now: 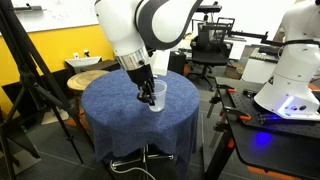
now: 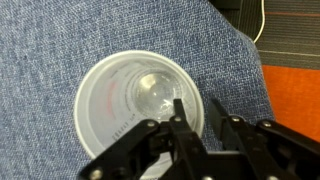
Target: Move the cup to the right
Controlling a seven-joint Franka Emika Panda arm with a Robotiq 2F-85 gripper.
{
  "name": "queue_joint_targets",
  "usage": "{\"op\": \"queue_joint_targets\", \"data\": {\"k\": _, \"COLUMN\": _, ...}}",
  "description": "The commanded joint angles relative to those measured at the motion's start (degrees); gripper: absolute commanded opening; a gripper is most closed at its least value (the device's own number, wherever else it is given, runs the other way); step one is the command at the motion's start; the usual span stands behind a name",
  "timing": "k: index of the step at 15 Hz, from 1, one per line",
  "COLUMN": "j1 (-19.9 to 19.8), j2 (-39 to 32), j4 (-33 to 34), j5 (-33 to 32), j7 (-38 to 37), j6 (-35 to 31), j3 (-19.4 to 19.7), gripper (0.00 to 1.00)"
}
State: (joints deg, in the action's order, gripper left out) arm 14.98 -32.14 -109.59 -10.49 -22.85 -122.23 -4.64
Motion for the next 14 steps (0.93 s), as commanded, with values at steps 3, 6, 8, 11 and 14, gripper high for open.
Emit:
{"op": "queue_joint_targets", "data": {"k": 3, "j1": 0.62, "j2": 2.61, "j4": -0.58, "j5": 2.28, "j7": -1.39, "j6": 0.88, "j3": 0.73, "gripper": 0.0}}
{"op": "queue_joint_targets", "data": {"k": 6, "j1": 0.66, "j2": 5.51, "j4": -2.58, "j5": 3.14, "j7": -2.0, "j6": 0.41, "j3": 0.58, "gripper": 0.01}}
{"op": "queue_joint_targets", "data": {"k": 8, "j1": 0.78, "j2": 7.71, "j4": -3.87, "j5": 3.41, "j7": -2.49, "j6": 0.28, "j3": 0.58, "gripper": 0.01}}
{"op": "queue_joint_targets", "data": {"k": 11, "j1": 1.0, "j2": 11.31, "j4": -5.85, "j5": 2.88, "j7": -5.13, "j6": 0.01, "j3": 0.85, "gripper": 0.01}}
{"op": "queue_joint_targets", "data": {"k": 14, "j1": 0.35, "j2": 14.93, "j4": -7.89, "j5": 2.93, "j7": -8.05, "j6": -0.51, "j3": 1.08, "gripper": 0.01}}
